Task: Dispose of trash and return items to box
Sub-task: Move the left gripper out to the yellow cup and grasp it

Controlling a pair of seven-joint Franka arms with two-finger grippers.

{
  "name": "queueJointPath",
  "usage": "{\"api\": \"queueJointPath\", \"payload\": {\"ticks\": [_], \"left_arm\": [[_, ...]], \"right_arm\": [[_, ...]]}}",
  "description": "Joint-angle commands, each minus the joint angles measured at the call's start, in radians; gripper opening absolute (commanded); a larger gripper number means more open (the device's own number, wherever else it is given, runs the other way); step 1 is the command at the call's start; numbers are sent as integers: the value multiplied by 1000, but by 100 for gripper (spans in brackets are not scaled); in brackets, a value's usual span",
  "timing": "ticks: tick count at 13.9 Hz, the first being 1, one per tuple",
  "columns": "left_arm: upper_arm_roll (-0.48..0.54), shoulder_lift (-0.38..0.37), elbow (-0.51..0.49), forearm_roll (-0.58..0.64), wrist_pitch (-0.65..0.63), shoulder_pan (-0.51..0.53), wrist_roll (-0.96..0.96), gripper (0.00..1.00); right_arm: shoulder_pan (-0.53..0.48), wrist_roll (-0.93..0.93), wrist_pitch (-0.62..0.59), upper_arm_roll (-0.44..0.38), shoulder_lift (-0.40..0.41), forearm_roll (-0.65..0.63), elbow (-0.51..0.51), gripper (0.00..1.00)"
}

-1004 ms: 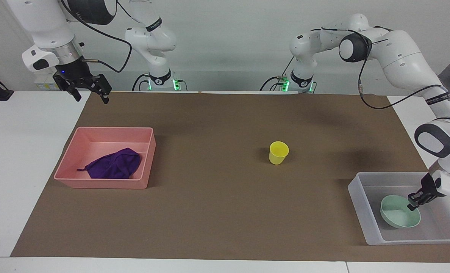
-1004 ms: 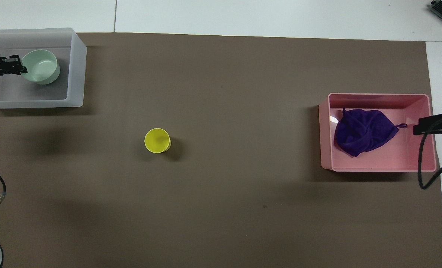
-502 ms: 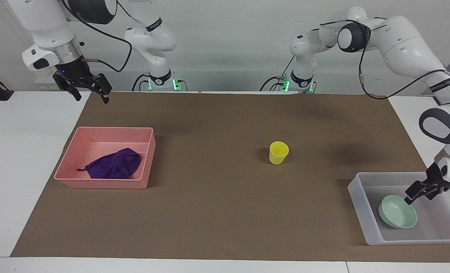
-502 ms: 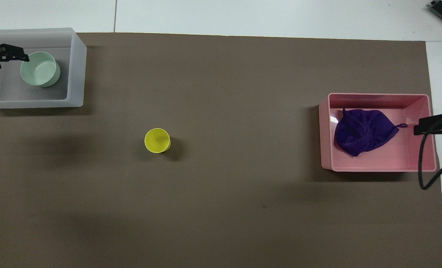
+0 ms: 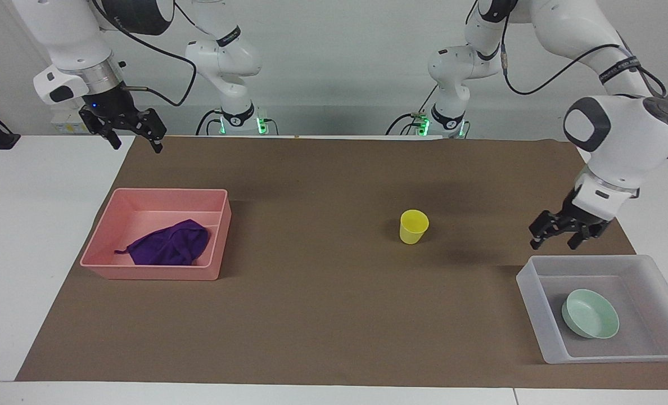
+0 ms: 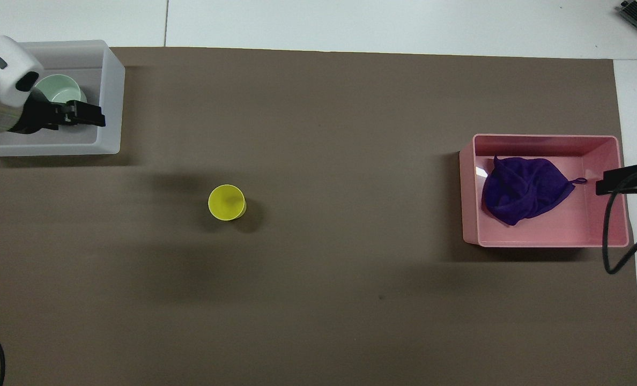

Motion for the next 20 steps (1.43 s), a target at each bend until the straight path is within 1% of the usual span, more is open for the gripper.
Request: {"api": "queueJointPath", "payload": {"ticks": [1,4,6,8,11,12,15,16,17,18,19,20], "left_arm": [[21,-82,-138,-3,27,-130,-122,100],[19,-128,-299,-3,174,-234,-216,100],[19,-128,-357,-3,238,-268,-236,100],[19,-122,-387,-3,274,-274,-238,100],[19,-119,-489,-3,407,-307,-235,100],[19,-119,-515,-3,426,-323,-238,100],[19,-104,-543,-3,458,-354,-238,100],[19,-102,-551,-3,478,-353,-236,86],[19,-101,-548,-3,479,-353,-235,57],[19,-101,-548,-3,478,-345,-235,22],[19,-101,-548,-3,478,-340,-233,0],[19,-101,-545,-3,478,-339,-233,0]], "right_arm": [[-2,20,-14,5,-22,2,-19,100],[-3,20,-14,5,-22,2,-19,100],[-3,20,-14,5,-22,2,-19,100],[-3,20,-14,5,-22,2,-19,100],[-3,20,-14,5,-22,2,-19,100],[-2,20,-14,5,-22,2,-19,100],[-3,20,-14,5,-22,2,-19,100],[-3,20,-14,5,-22,2,-19,100],[-2,20,-14,5,-22,2,-19,100],[-3,20,-14,5,-22,2,-19,100],[-3,20,-14,5,-22,2,-19,100],[-3,20,-14,5,-22,2,-19,100]]}}
